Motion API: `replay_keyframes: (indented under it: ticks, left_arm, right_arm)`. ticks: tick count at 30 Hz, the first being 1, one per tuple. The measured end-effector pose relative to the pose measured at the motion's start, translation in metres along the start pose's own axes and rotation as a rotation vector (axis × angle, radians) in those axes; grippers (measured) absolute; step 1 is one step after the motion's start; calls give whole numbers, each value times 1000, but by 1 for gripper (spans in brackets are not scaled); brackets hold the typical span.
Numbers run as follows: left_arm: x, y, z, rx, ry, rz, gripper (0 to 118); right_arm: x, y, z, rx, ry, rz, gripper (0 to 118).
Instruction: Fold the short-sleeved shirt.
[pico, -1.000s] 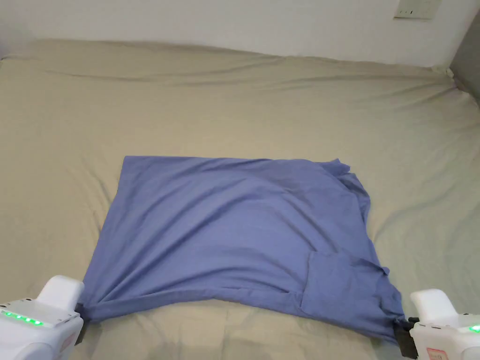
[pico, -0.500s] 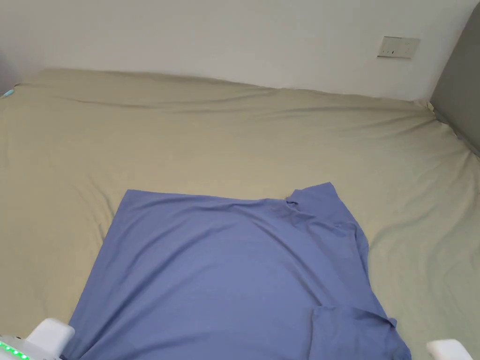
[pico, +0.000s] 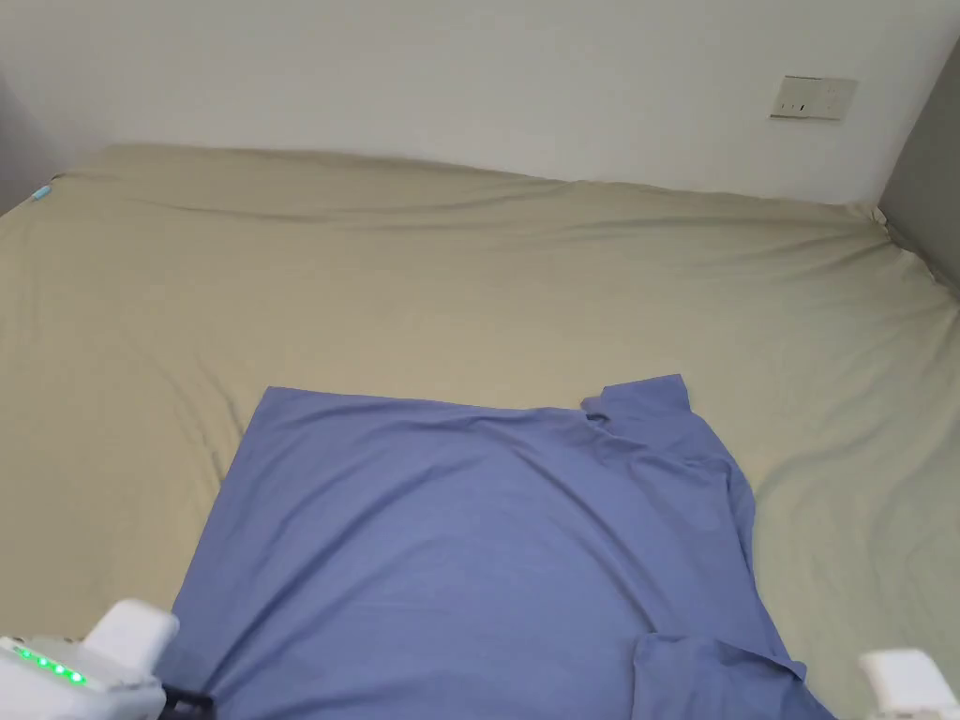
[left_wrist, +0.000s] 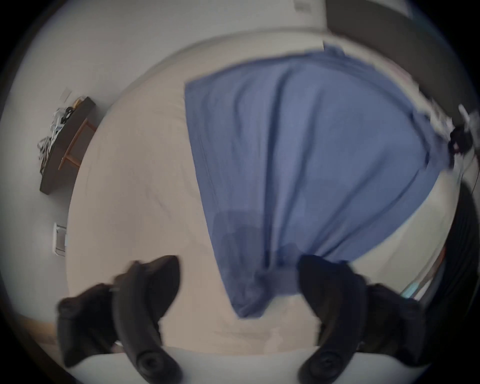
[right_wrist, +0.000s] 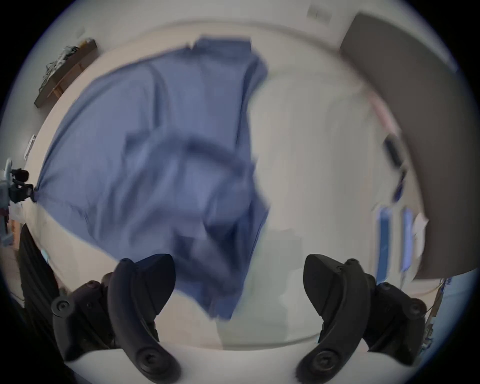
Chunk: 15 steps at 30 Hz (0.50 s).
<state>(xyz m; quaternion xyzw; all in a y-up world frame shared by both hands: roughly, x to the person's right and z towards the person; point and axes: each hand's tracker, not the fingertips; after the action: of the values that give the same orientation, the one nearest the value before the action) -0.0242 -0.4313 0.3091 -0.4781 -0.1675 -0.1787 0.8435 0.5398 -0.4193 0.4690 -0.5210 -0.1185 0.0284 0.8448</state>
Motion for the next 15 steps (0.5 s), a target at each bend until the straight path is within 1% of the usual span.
replay_keyframes:
  ticks: [1,2,4,5,6,8,10,11,12,13,14,15]
  left_arm:
    - [0,11,14,71,-17,35,113]
    - [1,24,32,160,-30,60,113]
    - [7,50,70,356,13,117,113]
    - [12,59,93,515,76,176,113]
    - [16,68,113,612,78,215,113]
    - [26,86,147,727,58,244,113]
    - [42,95,172,834,94,245,111]
    - [51,97,184,885,133,231,106]
    - [60,99,189,919,169,215,97]
    - [69,99,194,945,197,198,85]
    - [77,99,198,961,220,180,64]
    - [85,99,202,978,242,164,47]
  right_arm:
    - [2,12,20,75,8,-16,105]
    - [-7,28,45,144,6,-39,105]
    - [-14,51,84,312,4,-73,105]
    - [-18,61,104,395,3,-83,105]
    - [-36,72,129,467,-2,-90,105]
    - [-53,85,162,564,10,-84,105]
    - [-70,93,182,671,-29,-67,105]
    - [-80,94,191,725,-54,-51,103]
    - [-92,96,201,756,-82,-34,101]
    - [-101,96,207,786,-96,-18,95]
    - [-105,96,207,819,-101,-4,77]
    - [-113,96,212,844,-105,10,53]
